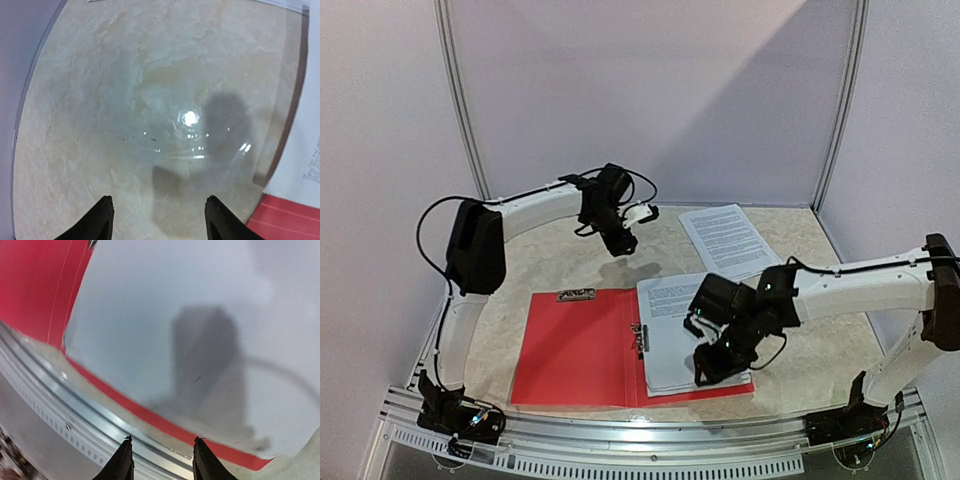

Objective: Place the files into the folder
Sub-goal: Adjust the file in the folder with some files.

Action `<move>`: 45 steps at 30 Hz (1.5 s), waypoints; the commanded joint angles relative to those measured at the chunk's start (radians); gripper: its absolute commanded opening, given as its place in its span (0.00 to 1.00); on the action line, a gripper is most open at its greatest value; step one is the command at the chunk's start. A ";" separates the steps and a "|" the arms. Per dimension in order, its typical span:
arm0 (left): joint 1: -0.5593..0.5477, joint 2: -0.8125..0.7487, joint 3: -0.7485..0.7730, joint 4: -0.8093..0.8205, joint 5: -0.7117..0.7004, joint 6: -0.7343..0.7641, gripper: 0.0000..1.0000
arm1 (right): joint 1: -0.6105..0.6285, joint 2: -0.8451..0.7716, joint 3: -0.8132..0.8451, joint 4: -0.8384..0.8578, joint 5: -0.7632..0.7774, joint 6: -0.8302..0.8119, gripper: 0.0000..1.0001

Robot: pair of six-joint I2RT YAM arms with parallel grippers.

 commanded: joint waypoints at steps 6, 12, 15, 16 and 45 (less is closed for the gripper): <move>-0.108 0.182 0.140 0.147 -0.173 0.213 0.61 | 0.212 -0.055 -0.163 0.168 -0.012 -0.040 0.33; -0.161 0.250 0.140 0.207 -0.188 0.321 0.60 | 0.244 -0.024 -0.215 0.239 0.072 0.048 0.25; -0.180 0.269 0.139 0.210 -0.177 0.359 0.59 | 0.243 0.012 -0.195 0.251 0.125 0.068 0.22; -0.183 0.273 0.137 0.208 -0.175 0.367 0.59 | 0.242 0.026 -0.184 0.251 0.130 0.068 0.22; -0.203 0.191 0.038 0.150 -0.054 0.449 0.55 | 0.158 0.140 -0.101 0.243 0.216 0.067 0.17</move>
